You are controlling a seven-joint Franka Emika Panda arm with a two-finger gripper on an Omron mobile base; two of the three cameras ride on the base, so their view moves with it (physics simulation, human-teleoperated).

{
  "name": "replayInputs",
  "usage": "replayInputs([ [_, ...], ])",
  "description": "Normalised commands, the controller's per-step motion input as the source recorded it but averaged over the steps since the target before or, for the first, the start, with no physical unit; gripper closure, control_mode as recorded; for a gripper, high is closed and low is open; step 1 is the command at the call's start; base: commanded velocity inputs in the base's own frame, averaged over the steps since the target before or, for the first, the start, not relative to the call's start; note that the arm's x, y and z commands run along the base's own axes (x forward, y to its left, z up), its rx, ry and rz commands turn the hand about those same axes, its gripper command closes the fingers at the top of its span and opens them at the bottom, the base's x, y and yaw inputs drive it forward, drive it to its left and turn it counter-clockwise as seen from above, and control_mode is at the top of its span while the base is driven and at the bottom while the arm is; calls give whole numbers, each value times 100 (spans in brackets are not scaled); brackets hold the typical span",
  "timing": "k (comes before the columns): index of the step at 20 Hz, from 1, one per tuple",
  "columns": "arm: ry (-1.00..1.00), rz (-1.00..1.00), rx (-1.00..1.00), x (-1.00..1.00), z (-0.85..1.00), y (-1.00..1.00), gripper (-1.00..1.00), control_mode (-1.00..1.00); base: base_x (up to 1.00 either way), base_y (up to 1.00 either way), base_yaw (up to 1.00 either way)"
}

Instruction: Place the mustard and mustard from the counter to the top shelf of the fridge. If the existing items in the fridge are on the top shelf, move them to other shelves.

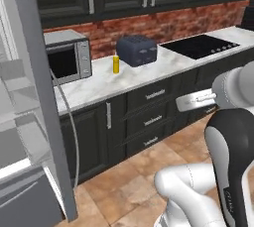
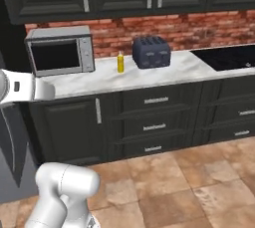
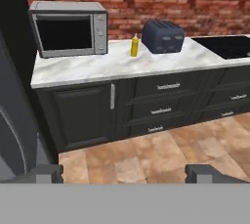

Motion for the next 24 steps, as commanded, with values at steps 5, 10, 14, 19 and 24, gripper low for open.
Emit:
replayInputs([
  [5, 0, 0, 0, 0, 0, 0, -100, 100, 100, -39, 0],
  [10, 0, 0, 0, 0, 0, 0, -100, 100, 100, -37, 15],
  [14, 0, 0, 0, 0, 0, 0, -100, 100, 100, -31, 18],
  [19, 0, 0, 0, 0, 0, 0, -100, 100, 100, -38, 27],
  [24, 0, 0, 0, 0, 0, 0, -100, 100, 85, -9, 34],
])
